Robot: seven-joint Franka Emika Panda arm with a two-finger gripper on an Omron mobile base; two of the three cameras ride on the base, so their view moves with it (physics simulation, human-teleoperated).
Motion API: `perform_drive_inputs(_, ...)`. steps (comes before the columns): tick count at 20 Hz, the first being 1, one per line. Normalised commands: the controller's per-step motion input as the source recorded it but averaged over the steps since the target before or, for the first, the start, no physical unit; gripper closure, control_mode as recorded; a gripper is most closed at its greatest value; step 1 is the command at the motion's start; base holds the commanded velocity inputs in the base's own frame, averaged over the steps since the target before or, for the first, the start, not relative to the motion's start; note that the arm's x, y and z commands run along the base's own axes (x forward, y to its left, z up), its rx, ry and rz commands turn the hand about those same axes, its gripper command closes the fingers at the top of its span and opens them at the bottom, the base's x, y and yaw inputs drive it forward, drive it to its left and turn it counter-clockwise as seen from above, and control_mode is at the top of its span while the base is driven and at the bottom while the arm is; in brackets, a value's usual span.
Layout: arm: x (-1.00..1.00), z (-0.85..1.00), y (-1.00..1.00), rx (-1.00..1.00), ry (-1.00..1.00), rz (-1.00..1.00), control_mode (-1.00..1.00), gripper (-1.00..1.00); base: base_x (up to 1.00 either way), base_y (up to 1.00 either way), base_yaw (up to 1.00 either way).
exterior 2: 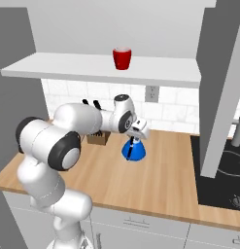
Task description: Pick the kettle from the counter and place it on the tray. Then pick the mug from the cabinet and place it on the tray. Then close the cabinet doors.
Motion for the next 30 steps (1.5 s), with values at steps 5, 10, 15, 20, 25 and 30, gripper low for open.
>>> perform_drive_inputs(5,-0.3,-0.07,-0.01,0.05,-0.06,0.0,-1.0,1.0,0.0,0.0,0.0)
perform_drive_inputs(10,-0.67,0.13,0.15,0.09,-0.14,0.01,-1.0,1.0,0.0,0.0,0.0)
perform_drive_inputs(15,-0.66,0.29,0.44,0.02,-0.09,0.11,-1.0,1.0,0.0,0.0,0.0)
perform_drive_inputs(20,-0.45,0.35,0.7,0.0,-0.02,0.18,-1.0,1.0,0.0,0.0,0.0)
perform_drive_inputs(25,-0.24,0.25,0.87,-0.01,-0.05,0.14,-1.0,1.0,0.0,0.0,0.0)
perform_drive_inputs(30,-0.23,0.17,0.94,-0.02,-0.13,0.08,-1.0,1.0,0.0,0.0,0.0)
